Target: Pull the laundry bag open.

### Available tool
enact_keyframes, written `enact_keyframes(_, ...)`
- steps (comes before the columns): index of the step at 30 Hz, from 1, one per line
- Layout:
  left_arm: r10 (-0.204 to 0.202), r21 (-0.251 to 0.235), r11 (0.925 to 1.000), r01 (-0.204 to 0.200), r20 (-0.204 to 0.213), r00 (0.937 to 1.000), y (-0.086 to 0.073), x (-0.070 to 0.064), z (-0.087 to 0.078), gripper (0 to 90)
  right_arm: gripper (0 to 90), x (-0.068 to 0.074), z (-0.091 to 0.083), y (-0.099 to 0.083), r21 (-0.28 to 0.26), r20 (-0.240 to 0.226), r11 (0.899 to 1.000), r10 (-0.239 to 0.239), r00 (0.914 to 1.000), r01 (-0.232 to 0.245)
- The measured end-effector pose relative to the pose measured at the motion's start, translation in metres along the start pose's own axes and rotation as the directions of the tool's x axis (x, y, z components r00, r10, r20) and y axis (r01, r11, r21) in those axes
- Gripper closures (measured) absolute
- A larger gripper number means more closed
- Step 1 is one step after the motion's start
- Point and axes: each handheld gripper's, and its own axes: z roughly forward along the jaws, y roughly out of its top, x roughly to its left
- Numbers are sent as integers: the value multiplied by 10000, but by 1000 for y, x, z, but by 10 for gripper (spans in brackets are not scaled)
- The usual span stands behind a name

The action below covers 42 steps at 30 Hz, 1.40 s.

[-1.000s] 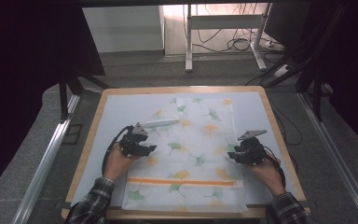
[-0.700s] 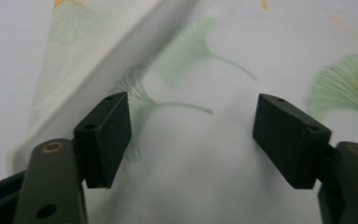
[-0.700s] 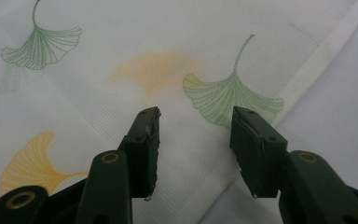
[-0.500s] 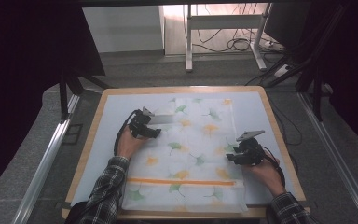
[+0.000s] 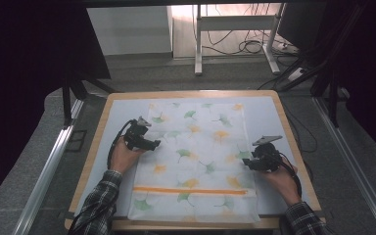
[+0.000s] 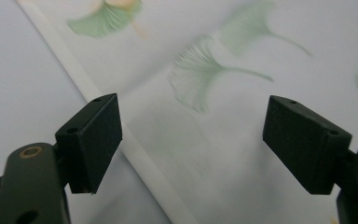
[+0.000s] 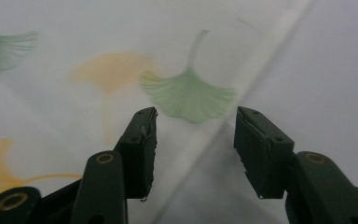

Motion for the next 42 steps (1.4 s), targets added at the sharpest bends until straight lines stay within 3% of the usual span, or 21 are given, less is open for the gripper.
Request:
enact_keyframes(3,250,124,9996,-251,59,9997,-6,-6,-7,182,504,-5,3,0,12,139,9997,237,9996,-238)
enact_keyframes(4,343,155,9993,-344,21,9994,-8,-9,-9,182,546,-7,4,0,-74,-8,9988,490,9988,-490)
enact_keyframes(5,524,203,9984,-522,-56,9986,-15,-13,-17,178,722,-6,5,2,-93,41,9988,486,9988,-485)
enact_keyframes(6,524,203,9984,-522,-56,9986,-15,-13,-17,176,722,-6,5,2,-93,41,9988,486,9988,-485)
enact_keyframes(7,537,190,9984,-534,-146,9984,-22,-16,-24,176,830,-3,7,4,-68,-26,9991,429,9991,-429)
enact_keyframes(8,550,178,9984,-546,-225,9982,-26,-17,-28,176,874,-2,7,6,-23,-43,9996,282,9996,-282)
enact_keyframes(12,377,90,9993,-373,-442,9983,-39,-20,-40,169,885,-1,15,19,161,177,9999,-21,9998,18)
enact_keyframes(19,-86,-304,9995,79,-233,9997,-48,-22,-50,108,877,-9,25,30,9,179,10000,-71,9998,71)
enact_keyframes(22,-216,-511,9985,214,-20,9998,-48,-24,-52,85,798,-11,23,27,-205,176,9997,-116,9998,120)
enact_keyframes(23,-222,-630,9978,225,54,9997,-48,-28,-52,72,693,-12,20,25,-361,165,9993,-87,9998,93)
enact_keyframes(24,-222,-630,9978,225,54,9997,-48,-28,-52,63,693,-12,20,25,-361,165,9993,-87,9998,93)
enact_keyframes(26,-14,-629,9980,25,174,9998,-47,-31,-51,59,581,-10,15,22,-457,-111,9989,-73,9999,68)
enact_keyframes(27,261,-568,9981,-248,231,9994,-47,-33,-49,54,557,-9,14,21,-435,-152,9990,-103,9998,96)
enact_keyframes(28,261,-568,9981,-248,231,9994,-47,-33,-49,52,557,-9,14,21,-435,-152,9990,-103,9998,96)
enact_keyframes(29,507,-551,9972,-500,107,9987,-47,-36,-48,48,496,-6,11,18,-439,-316,9988,-217,9993,203)
enact_keyframes(31,484,-662,9967,-474,133,9987,-47,-37,-48,29,445,-4,8,16,-475,-501,9986,-239,9985,215)
enact_keyframes(34,106,-1053,9944,-62,418,9991,-45,-35,-51,29,369,-3,3,12,-454,-805,9983,-409,9959,373)
enact_keyframes(36,78,-1223,9925,-38,328,9994,-45,-35,-53,24,325,-2,1,10,-465,-804,9976,-553,9952,517)
enact_keyframes(40,55,-1169,9931,0,472,9989,-46,-36,-52,21,260,0,-2,6,-572,-1189,9964,-689,9905,624)
enact_keyframes(42,182,-878,9960,-142,454,9988,-47,-40,-50,19,237,3,-3,5,-511,-1291,9962,-764,9887,703)
